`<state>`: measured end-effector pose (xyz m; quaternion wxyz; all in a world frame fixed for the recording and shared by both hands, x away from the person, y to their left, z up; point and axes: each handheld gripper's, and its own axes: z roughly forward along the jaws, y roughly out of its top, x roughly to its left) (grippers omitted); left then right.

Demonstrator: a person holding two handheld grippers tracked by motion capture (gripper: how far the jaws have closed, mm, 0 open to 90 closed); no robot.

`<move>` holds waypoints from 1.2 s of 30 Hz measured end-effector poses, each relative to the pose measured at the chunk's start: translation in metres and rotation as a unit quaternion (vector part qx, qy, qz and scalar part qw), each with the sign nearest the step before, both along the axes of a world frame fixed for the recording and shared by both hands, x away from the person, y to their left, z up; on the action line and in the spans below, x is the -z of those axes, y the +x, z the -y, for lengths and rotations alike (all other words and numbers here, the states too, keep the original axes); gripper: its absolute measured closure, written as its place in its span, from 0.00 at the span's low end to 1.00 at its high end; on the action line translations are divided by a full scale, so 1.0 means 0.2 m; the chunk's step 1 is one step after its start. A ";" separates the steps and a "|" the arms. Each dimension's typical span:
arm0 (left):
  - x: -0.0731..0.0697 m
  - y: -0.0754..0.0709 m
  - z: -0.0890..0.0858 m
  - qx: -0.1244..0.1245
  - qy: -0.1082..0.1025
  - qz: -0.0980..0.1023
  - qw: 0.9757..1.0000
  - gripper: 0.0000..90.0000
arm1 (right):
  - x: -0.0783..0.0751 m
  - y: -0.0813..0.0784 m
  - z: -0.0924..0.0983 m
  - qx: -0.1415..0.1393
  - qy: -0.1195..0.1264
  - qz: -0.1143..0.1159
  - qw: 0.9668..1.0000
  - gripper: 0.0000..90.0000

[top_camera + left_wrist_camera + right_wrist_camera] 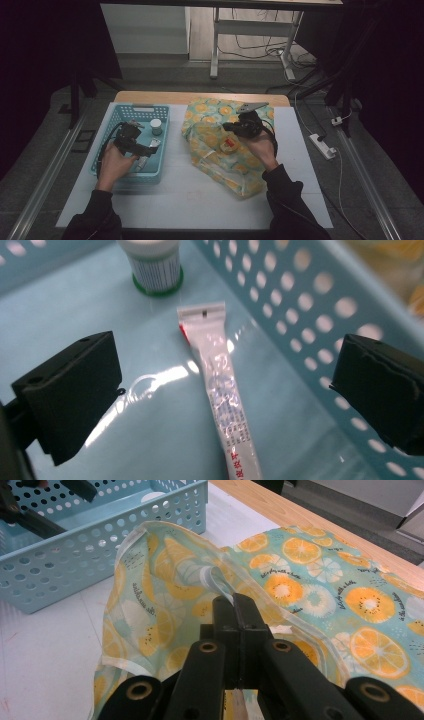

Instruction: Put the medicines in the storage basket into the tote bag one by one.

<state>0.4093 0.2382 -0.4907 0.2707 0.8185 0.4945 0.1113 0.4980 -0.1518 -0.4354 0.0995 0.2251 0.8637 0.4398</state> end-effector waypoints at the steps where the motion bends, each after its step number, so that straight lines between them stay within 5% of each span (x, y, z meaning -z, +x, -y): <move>1: 0.01 0.01 0.01 0.001 0.005 -0.009 1.000 0.00 | 0.00 0.00 0.00 0.000 0.000 0.000 1.000 1.00; 13: 0.08 0.05 0.03 -0.003 0.041 -0.073 0.996 0.01 | 0.00 0.00 0.00 -0.001 -0.001 0.001 1.000 1.00; 22: 0.13 0.07 0.06 -0.009 0.095 -0.098 0.991 0.05 | 0.00 0.00 -0.01 -0.003 -0.003 -0.002 1.000 1.00; 28: 0.12 0.07 0.07 0.003 0.096 -0.094 0.991 0.26 | 0.00 0.00 0.00 -0.002 -0.002 -0.001 1.000 1.00; 36: 0.12 0.07 0.06 0.021 0.068 -0.096 0.993 0.53 | 0.00 0.00 0.00 0.000 -0.002 0.000 1.000 1.00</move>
